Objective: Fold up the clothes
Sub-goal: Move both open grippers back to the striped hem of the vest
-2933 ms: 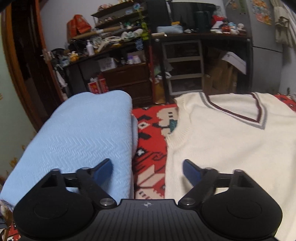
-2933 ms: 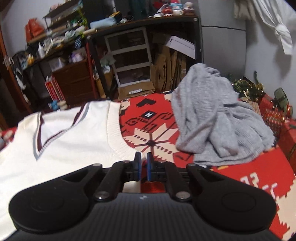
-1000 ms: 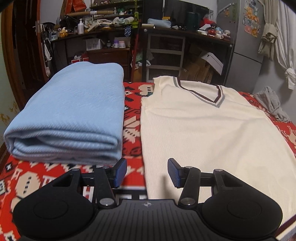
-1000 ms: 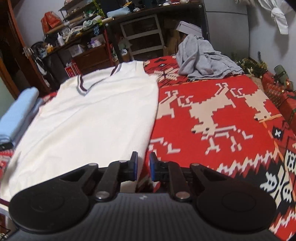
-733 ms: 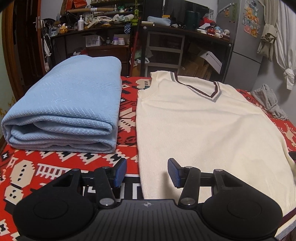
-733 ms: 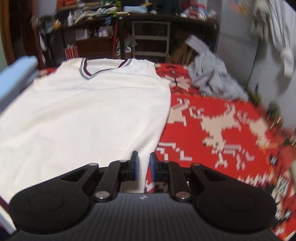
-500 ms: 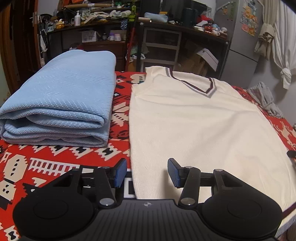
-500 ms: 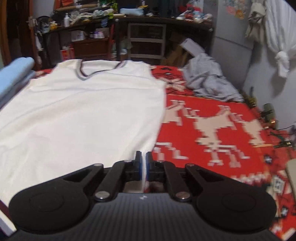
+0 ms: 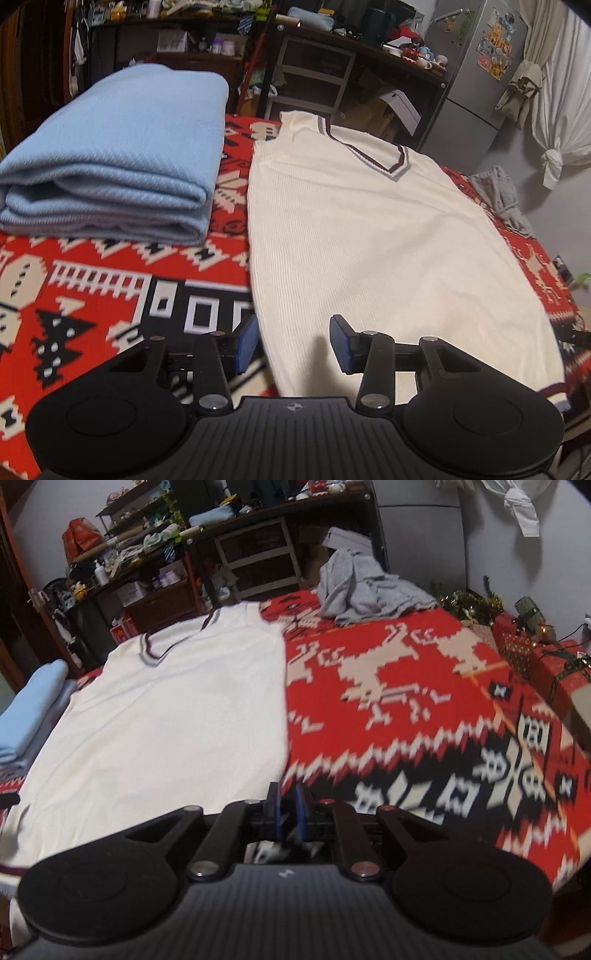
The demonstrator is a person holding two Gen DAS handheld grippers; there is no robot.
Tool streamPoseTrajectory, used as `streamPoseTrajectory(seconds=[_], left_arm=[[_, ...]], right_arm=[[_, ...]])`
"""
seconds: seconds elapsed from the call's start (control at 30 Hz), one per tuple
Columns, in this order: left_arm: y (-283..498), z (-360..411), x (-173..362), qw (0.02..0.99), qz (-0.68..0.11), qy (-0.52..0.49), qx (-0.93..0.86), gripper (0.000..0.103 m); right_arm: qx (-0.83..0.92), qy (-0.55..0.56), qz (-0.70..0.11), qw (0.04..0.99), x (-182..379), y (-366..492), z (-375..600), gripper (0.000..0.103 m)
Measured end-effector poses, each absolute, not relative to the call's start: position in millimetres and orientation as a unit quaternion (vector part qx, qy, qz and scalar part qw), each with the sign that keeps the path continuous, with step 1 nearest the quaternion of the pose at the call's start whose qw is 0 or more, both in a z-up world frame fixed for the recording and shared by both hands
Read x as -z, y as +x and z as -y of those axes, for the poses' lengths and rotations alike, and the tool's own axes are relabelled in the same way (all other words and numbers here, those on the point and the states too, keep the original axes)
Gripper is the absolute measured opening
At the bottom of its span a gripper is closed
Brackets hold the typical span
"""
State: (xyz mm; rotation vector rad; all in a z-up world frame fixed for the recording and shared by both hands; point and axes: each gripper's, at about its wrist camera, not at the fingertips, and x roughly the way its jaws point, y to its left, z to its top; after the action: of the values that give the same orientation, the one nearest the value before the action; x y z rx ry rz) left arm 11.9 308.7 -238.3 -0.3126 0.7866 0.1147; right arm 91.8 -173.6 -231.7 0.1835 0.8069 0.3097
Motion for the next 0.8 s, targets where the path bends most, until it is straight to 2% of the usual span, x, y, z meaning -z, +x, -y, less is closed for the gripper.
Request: streamPoseTrajectory(seconds=[0.23,0.37,0.53,0.8], left_arm=[[2,-302,240,0.908,-0.386,-0.158,-0.05,0.038],[1,-297,241,0.908,-0.387,-0.154,-0.05,0.038],[-1,-295,241,0.907,-0.392,-0.149,-0.05,0.038],[-11,-297,238,0.902,-0.395,-0.174,-0.031,0.038]], right_arm=[[-0.157,0.069,-0.393,0.903,232,77,156,0.012],[-0.158,0.012,-0.388,0.908,233,76,133,0.019],[-0.146,-0.046,-0.375,0.914,232,70,120,0.004],[-0.133,0.044,-0.388,0.911,225,64,177,0.004]])
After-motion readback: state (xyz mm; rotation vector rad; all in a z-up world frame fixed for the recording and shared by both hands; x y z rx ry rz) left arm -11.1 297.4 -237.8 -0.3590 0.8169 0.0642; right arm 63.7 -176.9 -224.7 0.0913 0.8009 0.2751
